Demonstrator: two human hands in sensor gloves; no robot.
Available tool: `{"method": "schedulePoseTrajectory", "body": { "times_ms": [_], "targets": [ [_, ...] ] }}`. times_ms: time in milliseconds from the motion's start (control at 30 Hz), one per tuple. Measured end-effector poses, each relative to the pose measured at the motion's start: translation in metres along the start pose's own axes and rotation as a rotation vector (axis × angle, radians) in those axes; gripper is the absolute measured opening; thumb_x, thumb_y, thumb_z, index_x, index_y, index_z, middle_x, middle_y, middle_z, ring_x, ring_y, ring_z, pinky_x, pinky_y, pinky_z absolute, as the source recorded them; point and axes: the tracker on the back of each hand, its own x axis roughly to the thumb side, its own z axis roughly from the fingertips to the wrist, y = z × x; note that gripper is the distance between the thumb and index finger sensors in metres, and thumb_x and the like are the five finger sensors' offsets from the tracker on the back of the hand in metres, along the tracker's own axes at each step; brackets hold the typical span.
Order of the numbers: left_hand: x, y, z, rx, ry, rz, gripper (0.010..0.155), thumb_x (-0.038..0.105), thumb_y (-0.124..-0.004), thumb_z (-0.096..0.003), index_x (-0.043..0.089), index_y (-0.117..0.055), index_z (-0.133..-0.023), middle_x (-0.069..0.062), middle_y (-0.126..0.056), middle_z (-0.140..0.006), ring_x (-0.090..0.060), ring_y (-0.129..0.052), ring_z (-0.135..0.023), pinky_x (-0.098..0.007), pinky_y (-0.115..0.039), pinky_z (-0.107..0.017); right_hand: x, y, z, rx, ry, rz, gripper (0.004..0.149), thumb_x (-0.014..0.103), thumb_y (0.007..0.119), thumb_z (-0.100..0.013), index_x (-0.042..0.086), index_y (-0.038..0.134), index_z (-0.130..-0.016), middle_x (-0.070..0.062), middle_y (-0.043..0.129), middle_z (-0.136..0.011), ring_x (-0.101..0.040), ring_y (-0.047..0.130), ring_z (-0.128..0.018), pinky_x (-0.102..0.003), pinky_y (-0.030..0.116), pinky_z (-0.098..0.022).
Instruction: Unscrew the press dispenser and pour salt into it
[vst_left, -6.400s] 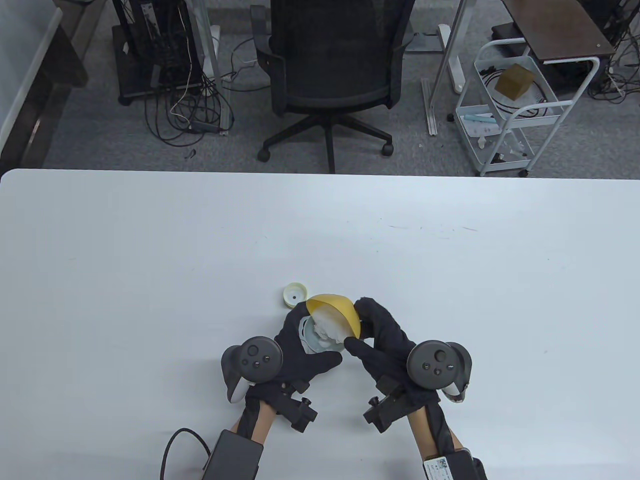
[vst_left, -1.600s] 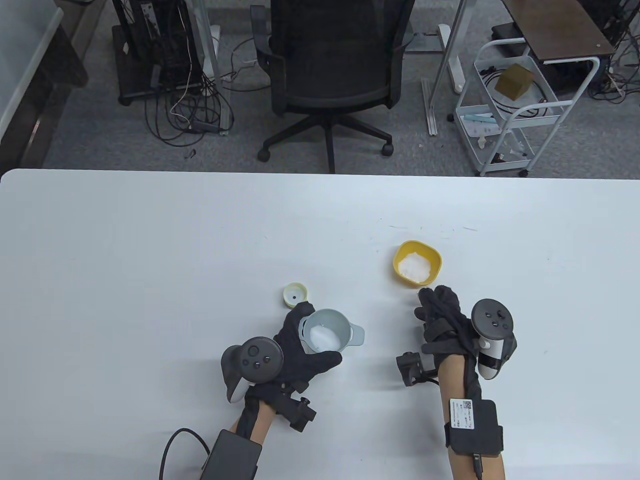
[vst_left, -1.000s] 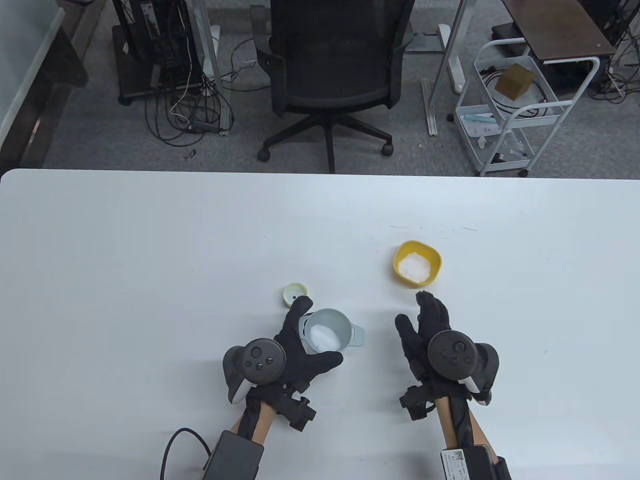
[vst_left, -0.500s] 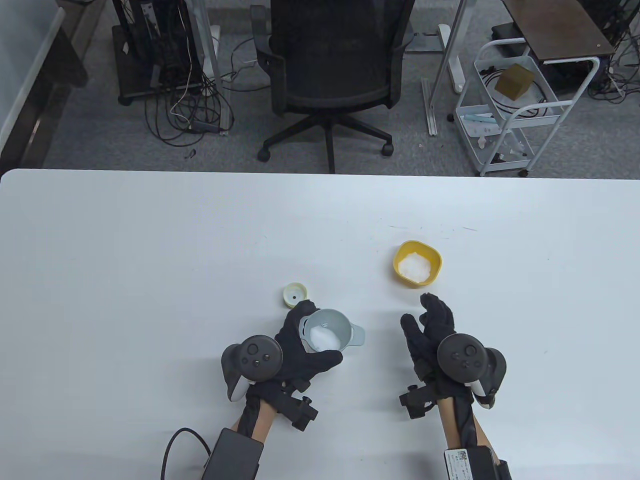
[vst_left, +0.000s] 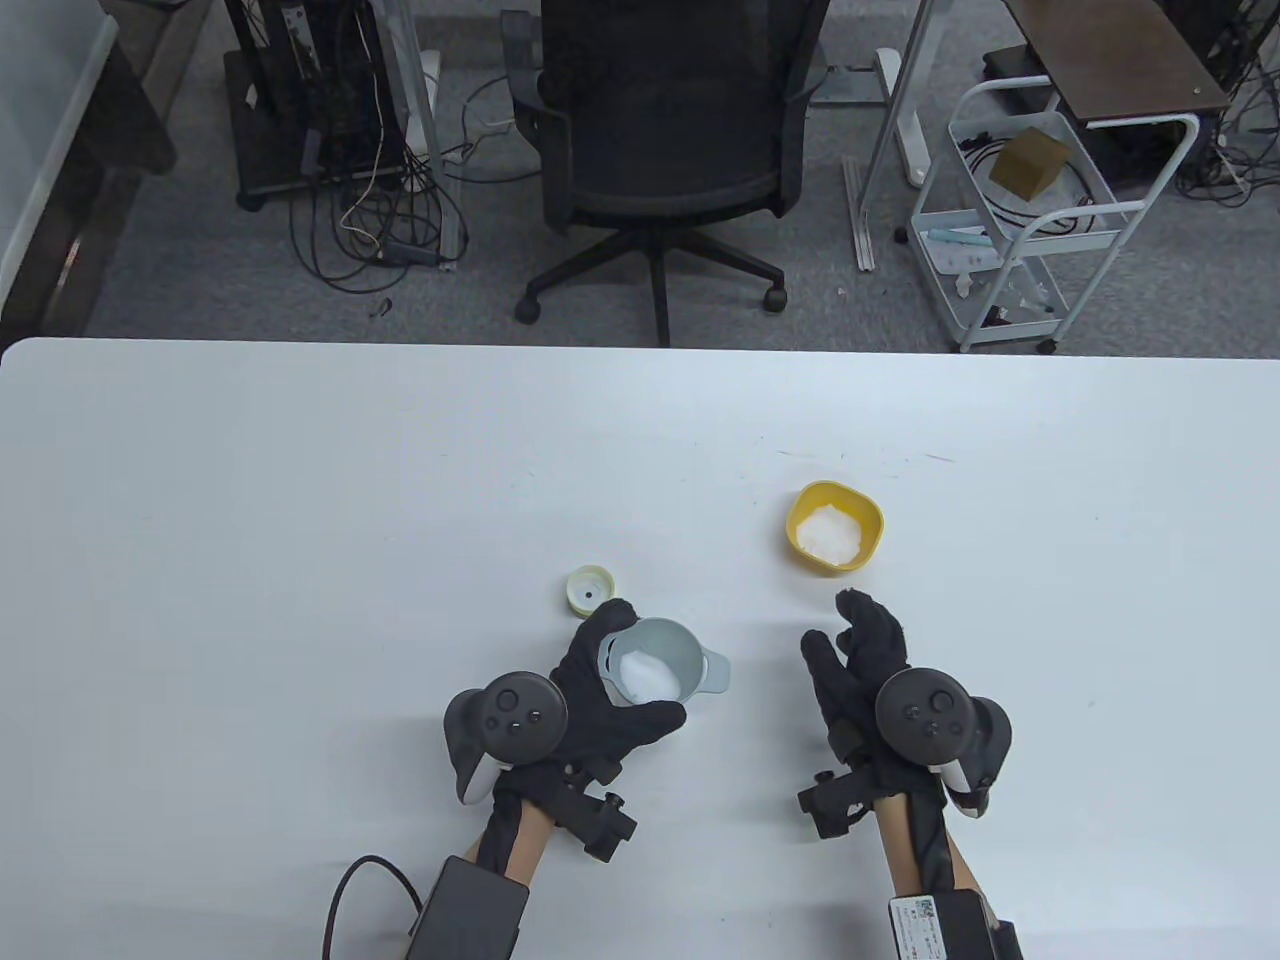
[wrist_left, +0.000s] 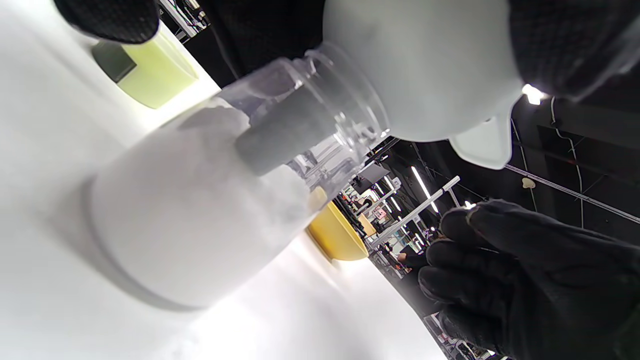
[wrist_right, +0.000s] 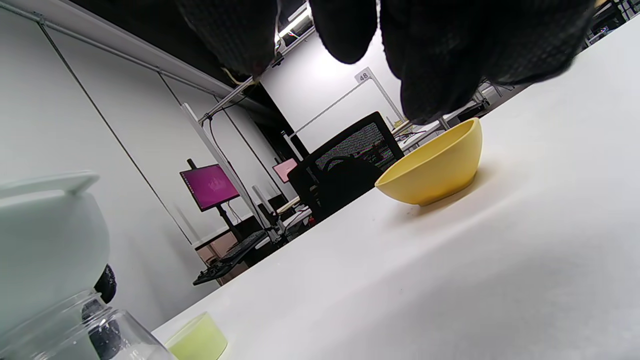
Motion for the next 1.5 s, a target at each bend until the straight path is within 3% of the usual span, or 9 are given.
{"method": "schedulePoseTrajectory", "body": {
  "times_ms": [1067,1133,1200,1500],
  "targets": [
    [0.0058,-0.0007,0.0004,0.017,-0.02,0.008,0.114,0.075,-0.085,-0.0365,0.023,-0.024,-0.118,-0.015,-0.066,-0.116,-0.036,-0.082,-0.1,-0.082,-0.063,-0.062,-0.0032,-0.0001,-0.0005,0.027,0.012,0.002,0.064,0.028,0.065,-0.068,-0.017,0.048,-0.11,-0.048,0.052,-0.105,-0.063,0.075,-0.081,-0.075,0.064,-0.056],
    [-0.0012,0.0002,0.0004,0.02,-0.031,-0.039,0.111,0.082,-0.077,-0.0392,0.025,-0.023,-0.118,-0.013,-0.068,-0.115,-0.031,-0.084,-0.099,-0.082,-0.066,-0.058,-0.0032,0.0006,-0.0003,0.031,0.012,0.004,0.064,0.028,0.065,-0.068,-0.017,0.048,-0.11,-0.049,0.052,-0.105,-0.063,0.075,-0.081,-0.075,0.064,-0.056],
    [0.0003,-0.0021,0.0025,0.01,0.009,0.016,0.11,0.077,-0.082,-0.0388,0.025,-0.024,-0.117,-0.016,-0.066,-0.116,-0.035,-0.081,-0.099,-0.085,-0.061,-0.06,-0.0031,0.001,-0.0004,0.035,0.011,0.007,0.064,0.028,0.065,-0.068,-0.016,0.048,-0.11,-0.048,0.052,-0.105,-0.063,0.075,-0.081,-0.075,0.064,-0.056],
    [-0.0013,-0.0019,0.0022,0.0,0.004,0.034,0.113,0.076,-0.082,-0.0387,0.022,-0.023,-0.118,-0.018,-0.066,-0.117,-0.043,-0.075,-0.106,-0.084,-0.062,-0.059,-0.0029,0.0031,-0.0004,0.041,0.005,0.011,0.064,0.029,0.065,-0.068,-0.016,0.048,-0.11,-0.048,0.052,-0.105,-0.063,0.075,-0.081,-0.075,0.064,-0.056]
  ]
}}
